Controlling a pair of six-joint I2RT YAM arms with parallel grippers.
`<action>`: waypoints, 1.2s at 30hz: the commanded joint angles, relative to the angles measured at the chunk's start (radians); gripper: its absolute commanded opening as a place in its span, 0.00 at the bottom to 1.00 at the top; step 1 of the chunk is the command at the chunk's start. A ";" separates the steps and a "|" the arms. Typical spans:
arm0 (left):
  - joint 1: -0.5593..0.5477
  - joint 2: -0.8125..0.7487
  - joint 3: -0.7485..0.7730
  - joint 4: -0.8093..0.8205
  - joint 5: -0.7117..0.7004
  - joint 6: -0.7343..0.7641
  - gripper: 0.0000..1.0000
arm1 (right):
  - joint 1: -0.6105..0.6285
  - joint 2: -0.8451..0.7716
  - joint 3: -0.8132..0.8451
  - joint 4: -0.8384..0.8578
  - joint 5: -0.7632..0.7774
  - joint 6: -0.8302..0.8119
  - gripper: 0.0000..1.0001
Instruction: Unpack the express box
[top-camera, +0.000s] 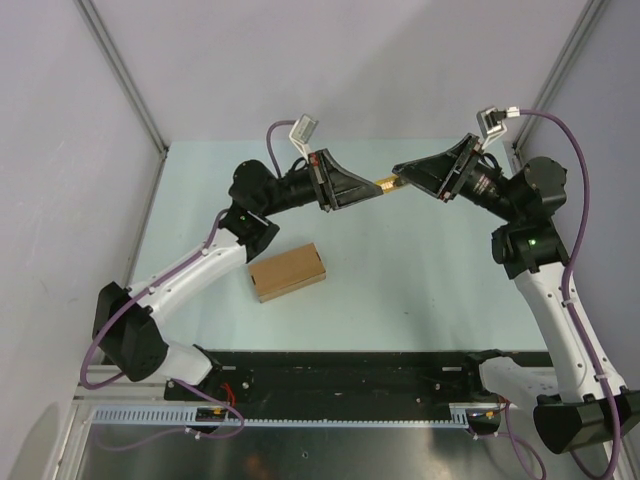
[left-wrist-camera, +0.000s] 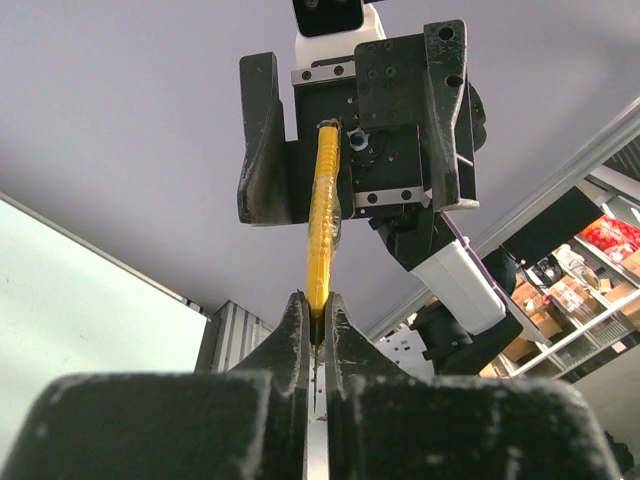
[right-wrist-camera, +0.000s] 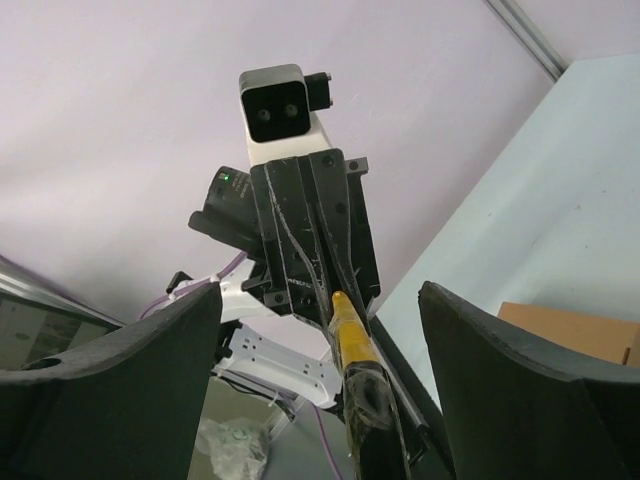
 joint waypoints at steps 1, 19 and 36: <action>-0.007 -0.004 0.015 0.010 0.022 0.001 0.00 | 0.007 -0.030 0.013 -0.029 -0.002 -0.019 0.82; -0.005 0.030 0.016 -0.030 0.000 0.003 0.00 | 0.014 -0.046 0.013 -0.105 0.006 -0.093 0.30; -0.008 0.044 0.027 -0.036 0.011 -0.003 0.00 | 0.016 -0.036 0.013 -0.130 -0.026 -0.122 0.34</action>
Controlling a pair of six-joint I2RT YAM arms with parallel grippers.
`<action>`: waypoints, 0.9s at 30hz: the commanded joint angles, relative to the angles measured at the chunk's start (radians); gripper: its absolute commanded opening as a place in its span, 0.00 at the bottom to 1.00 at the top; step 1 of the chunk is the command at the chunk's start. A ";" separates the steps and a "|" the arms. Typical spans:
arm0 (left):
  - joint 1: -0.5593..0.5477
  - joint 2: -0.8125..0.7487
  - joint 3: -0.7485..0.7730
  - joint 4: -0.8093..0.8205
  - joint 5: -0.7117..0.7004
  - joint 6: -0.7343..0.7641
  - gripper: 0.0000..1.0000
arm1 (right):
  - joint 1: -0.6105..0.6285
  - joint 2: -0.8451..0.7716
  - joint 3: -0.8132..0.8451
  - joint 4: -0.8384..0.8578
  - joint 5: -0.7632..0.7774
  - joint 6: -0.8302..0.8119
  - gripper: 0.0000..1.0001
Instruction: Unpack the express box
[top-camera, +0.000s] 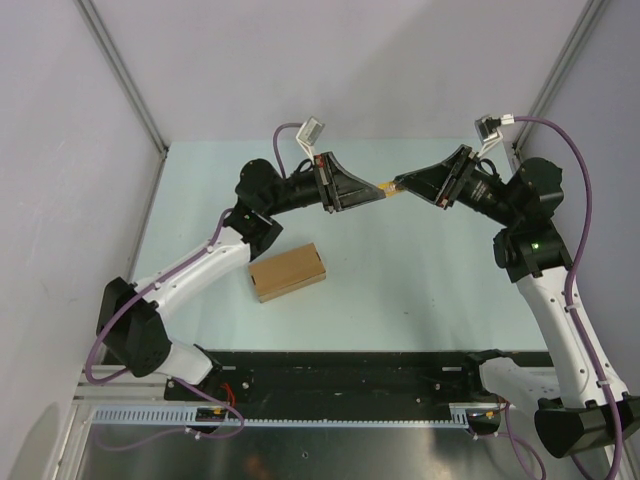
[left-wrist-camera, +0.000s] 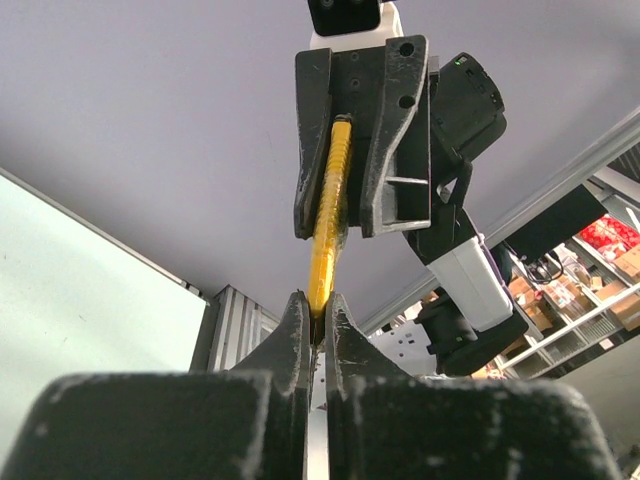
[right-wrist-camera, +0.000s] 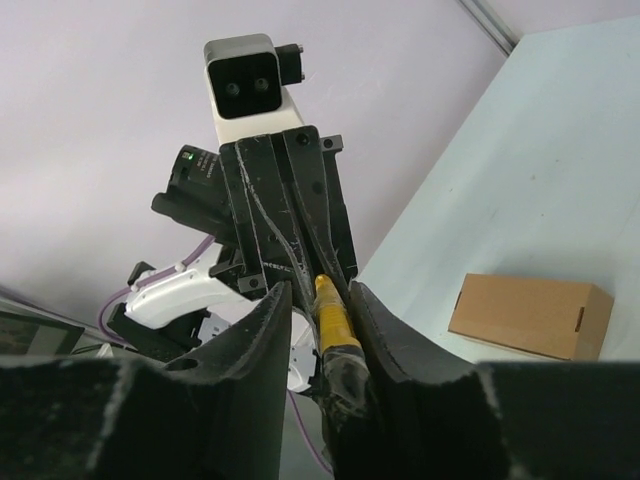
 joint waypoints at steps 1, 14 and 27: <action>-0.005 0.014 0.026 -0.014 -0.006 -0.002 0.00 | 0.009 -0.014 0.013 0.037 -0.056 -0.013 0.36; -0.002 0.017 0.035 -0.020 0.000 0.001 0.00 | 0.009 -0.014 0.013 0.029 -0.119 -0.050 0.39; 0.015 0.020 0.049 -0.026 0.052 0.027 0.59 | -0.005 -0.001 0.013 -0.044 -0.070 -0.091 0.00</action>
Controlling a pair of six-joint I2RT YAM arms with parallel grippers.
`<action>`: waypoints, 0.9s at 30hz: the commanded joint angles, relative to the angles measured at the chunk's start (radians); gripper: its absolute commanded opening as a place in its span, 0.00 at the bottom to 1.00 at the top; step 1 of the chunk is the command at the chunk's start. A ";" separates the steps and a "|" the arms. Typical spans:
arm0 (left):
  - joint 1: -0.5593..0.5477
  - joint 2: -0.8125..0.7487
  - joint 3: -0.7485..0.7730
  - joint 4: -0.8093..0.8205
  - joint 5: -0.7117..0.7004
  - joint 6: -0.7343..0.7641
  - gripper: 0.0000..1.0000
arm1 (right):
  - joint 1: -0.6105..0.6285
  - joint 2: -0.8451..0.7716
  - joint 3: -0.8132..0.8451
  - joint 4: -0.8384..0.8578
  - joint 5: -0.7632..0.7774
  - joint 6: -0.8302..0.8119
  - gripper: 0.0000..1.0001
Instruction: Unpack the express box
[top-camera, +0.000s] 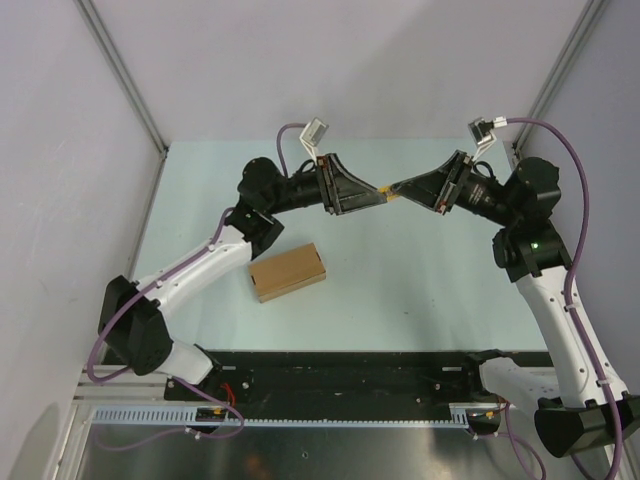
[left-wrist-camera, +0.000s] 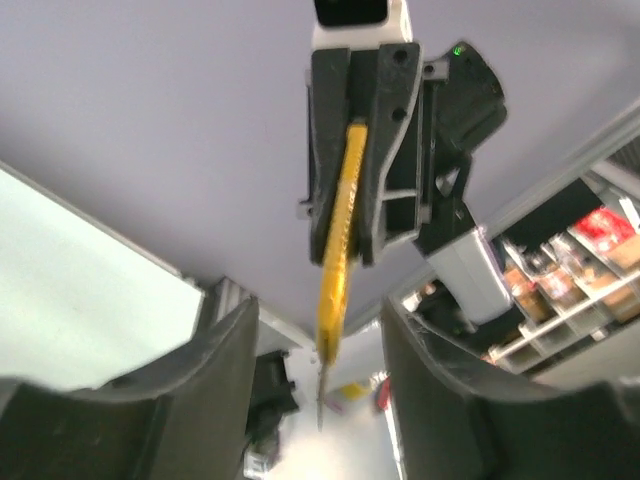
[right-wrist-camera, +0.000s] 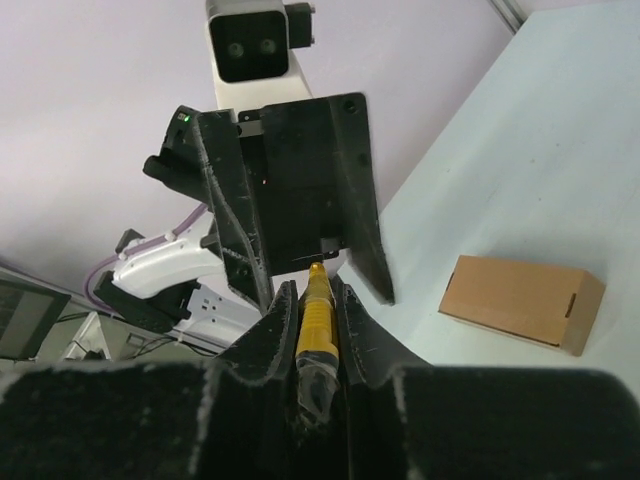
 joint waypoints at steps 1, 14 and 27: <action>0.021 0.008 0.039 -0.019 0.021 0.032 0.75 | -0.004 -0.003 0.013 -0.045 0.004 -0.046 0.00; 0.437 -0.323 -0.307 -0.601 -0.469 0.300 0.86 | 0.189 0.037 0.013 -0.436 0.391 -0.398 0.00; 0.438 -0.534 -0.507 -1.129 -0.877 0.313 0.89 | 0.404 0.233 0.013 -0.446 0.600 -0.444 0.00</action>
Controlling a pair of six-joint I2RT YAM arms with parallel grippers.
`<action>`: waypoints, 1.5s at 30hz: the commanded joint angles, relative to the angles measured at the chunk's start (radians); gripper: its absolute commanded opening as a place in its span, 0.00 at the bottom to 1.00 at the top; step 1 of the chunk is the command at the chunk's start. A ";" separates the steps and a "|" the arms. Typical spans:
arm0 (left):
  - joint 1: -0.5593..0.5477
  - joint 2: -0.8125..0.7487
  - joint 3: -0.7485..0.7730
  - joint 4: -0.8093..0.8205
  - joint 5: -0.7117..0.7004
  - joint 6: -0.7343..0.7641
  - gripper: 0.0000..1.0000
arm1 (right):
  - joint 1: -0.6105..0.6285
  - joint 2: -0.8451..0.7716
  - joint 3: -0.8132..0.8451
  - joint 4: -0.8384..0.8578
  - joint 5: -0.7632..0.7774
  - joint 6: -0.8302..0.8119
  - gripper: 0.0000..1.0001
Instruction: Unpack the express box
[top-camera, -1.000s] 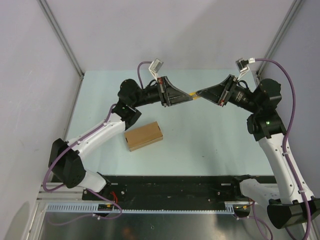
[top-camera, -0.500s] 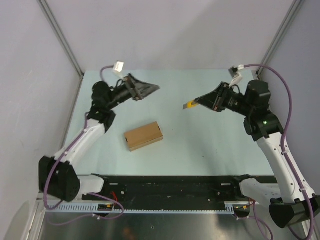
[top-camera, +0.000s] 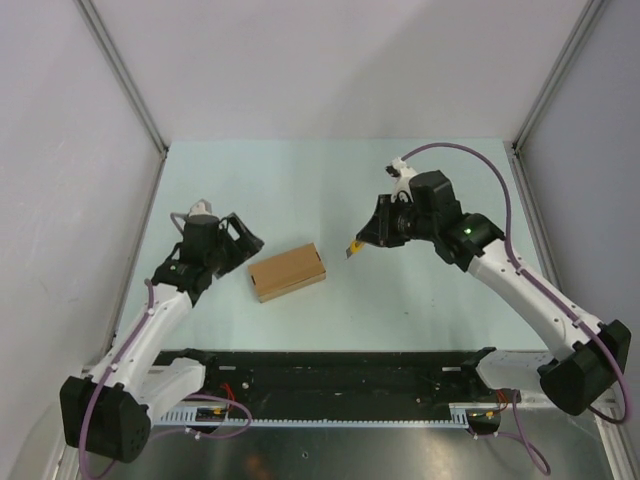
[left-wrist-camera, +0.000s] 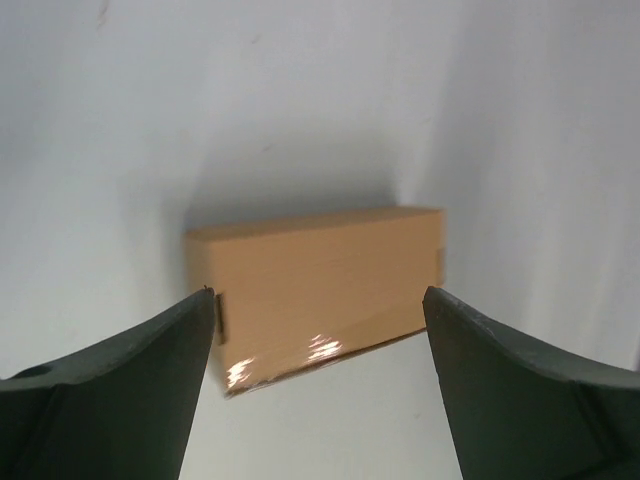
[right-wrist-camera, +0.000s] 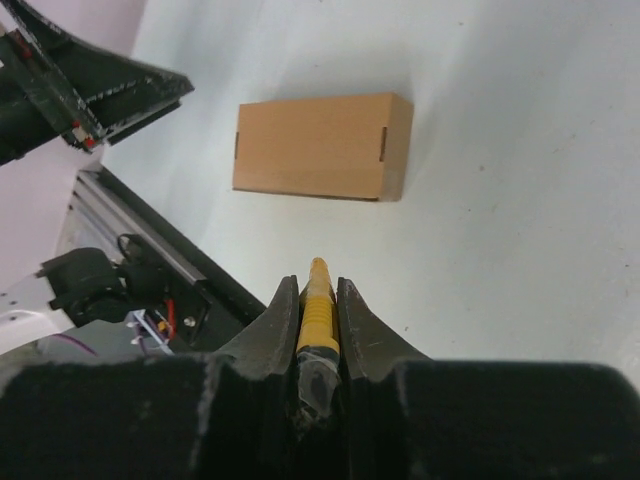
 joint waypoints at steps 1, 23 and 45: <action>-0.001 -0.058 -0.050 -0.146 -0.107 0.017 0.89 | 0.034 0.035 0.012 0.009 0.073 -0.037 0.00; 0.126 0.448 0.125 -0.114 0.143 0.302 0.35 | 0.043 0.059 -0.057 0.020 0.091 -0.046 0.00; -0.195 0.399 0.077 -0.102 0.497 0.446 0.35 | -0.022 0.113 -0.068 -0.121 0.226 -0.068 0.00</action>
